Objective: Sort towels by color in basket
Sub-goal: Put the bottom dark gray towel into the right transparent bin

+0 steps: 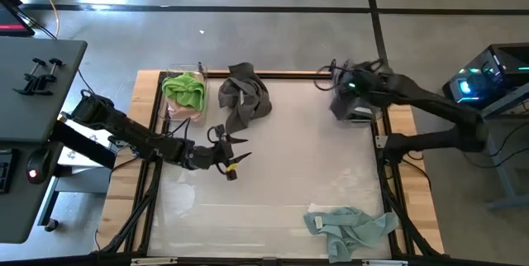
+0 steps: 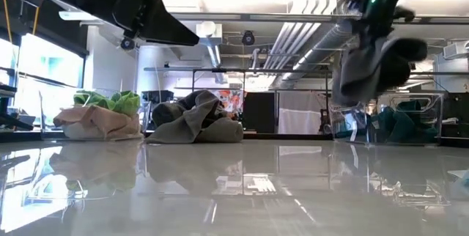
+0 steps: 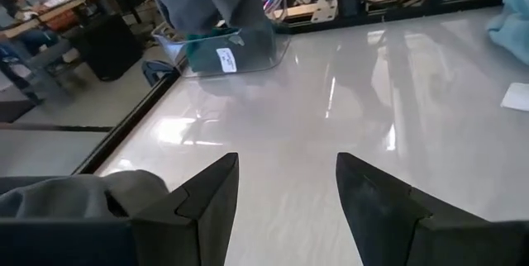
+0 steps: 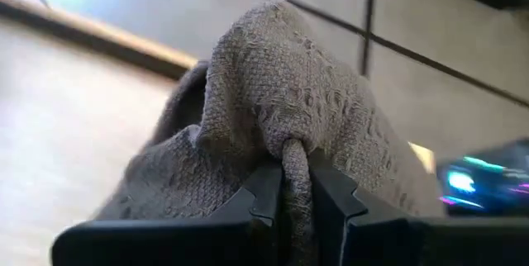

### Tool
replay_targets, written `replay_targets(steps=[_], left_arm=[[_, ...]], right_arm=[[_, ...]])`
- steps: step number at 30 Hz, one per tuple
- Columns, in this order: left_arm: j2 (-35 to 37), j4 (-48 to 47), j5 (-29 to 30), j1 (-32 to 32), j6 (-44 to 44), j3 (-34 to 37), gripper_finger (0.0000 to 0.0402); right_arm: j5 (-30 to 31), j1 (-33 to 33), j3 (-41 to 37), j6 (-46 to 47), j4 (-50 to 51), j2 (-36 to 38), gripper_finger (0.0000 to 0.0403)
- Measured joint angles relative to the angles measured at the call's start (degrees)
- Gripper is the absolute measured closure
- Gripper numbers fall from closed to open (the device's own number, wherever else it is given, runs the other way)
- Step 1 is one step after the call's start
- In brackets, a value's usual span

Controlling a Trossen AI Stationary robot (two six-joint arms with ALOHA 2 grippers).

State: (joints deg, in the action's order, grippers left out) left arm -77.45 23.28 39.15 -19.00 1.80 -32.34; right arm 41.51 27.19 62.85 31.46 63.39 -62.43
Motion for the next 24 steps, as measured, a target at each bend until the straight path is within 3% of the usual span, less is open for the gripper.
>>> replay_targets(steps=[9,18,24], left_arm=[[0.0,0.1,-1.5,0.3,-1.6,0.0,0.0211],[0.0,-3.0,-1.5,0.2,-4.7,0.0,0.0211],[0.0,-3.6,-1.5,-0.6,-5.8,0.0,0.0211]], right_arm=[[-2.2,14.1,0.0,-13.6,1.6,-19.1,0.0373],[-8.4,17.9,0.0,-14.8,-2.5,-31.8,0.0366],[-17.6,19.9,0.1,-20.1,-5.8,-33.9,0.0306]])
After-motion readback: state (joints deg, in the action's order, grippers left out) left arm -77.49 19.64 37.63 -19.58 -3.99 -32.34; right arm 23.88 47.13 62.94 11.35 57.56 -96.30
